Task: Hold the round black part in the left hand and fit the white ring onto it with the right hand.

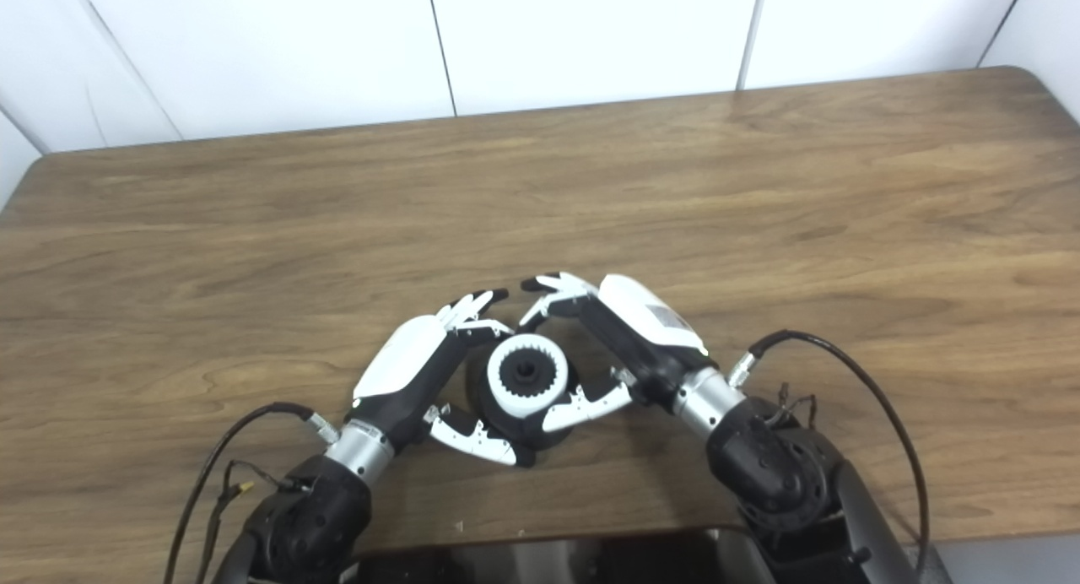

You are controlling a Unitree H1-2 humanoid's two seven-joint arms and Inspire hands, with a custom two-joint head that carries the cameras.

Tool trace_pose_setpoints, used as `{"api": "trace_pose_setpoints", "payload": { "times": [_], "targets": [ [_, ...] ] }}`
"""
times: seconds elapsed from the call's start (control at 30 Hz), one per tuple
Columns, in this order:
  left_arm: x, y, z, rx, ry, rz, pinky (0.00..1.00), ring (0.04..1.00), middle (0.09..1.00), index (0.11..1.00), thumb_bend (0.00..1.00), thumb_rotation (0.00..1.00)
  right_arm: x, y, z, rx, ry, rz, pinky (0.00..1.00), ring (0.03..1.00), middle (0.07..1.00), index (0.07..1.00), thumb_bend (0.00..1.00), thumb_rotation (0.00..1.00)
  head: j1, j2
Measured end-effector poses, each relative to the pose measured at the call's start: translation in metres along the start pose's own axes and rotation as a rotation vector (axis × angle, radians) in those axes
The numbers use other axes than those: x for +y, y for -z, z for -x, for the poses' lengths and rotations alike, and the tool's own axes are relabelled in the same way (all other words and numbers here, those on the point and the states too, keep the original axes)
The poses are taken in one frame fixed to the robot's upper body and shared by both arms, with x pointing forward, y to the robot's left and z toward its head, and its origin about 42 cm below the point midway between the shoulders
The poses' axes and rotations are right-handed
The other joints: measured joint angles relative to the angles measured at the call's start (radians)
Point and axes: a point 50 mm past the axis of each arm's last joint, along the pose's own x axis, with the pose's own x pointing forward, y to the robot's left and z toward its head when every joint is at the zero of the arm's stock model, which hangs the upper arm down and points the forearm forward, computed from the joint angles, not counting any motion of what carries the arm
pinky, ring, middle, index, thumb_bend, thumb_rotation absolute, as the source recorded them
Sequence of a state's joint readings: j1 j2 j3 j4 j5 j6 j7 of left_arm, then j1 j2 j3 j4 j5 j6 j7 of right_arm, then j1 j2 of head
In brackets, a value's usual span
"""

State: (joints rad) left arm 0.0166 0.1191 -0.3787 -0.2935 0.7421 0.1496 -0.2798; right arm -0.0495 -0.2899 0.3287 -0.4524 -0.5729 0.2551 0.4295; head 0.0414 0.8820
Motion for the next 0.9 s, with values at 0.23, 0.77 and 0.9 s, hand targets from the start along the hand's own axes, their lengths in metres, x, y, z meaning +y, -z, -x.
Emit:
{"api": "trace_pose_setpoints", "payload": {
  "times": [0.23, 0.77, 0.9],
  "targets": [
    [0.0004, 0.0005, 0.0002, 0.001, 0.0, -0.002, 1.0, 1.0, 0.986, 0.58, 0.98, 0.27, -0.0023, -0.0009, 0.0001, -0.001, -0.032, 0.011, 0.91, 0.98, 0.988, 0.972, 0.99, 0.55, -0.003, 0.0],
    [0.0008, 0.0009, 0.0003, 0.001, 0.0, 0.001, 1.0, 1.0, 0.984, 0.579, 0.98, 0.28, -0.005, -0.0006, -0.0002, 0.008, -0.049, -0.007, 0.93, 1.0, 1.0, 1.0, 1.0, 0.57, -0.006, -0.002],
    [0.0007, 0.001, 0.0003, 0.001, 0.0, 0.0, 1.0, 1.0, 0.982, 0.578, 0.98, 0.27, -0.0057, 0.0003, 0.0002, 0.012, -0.05, -0.019, 0.93, 1.0, 1.0, 1.0, 1.0, 0.55, -0.011, -0.009]
  ]
}}
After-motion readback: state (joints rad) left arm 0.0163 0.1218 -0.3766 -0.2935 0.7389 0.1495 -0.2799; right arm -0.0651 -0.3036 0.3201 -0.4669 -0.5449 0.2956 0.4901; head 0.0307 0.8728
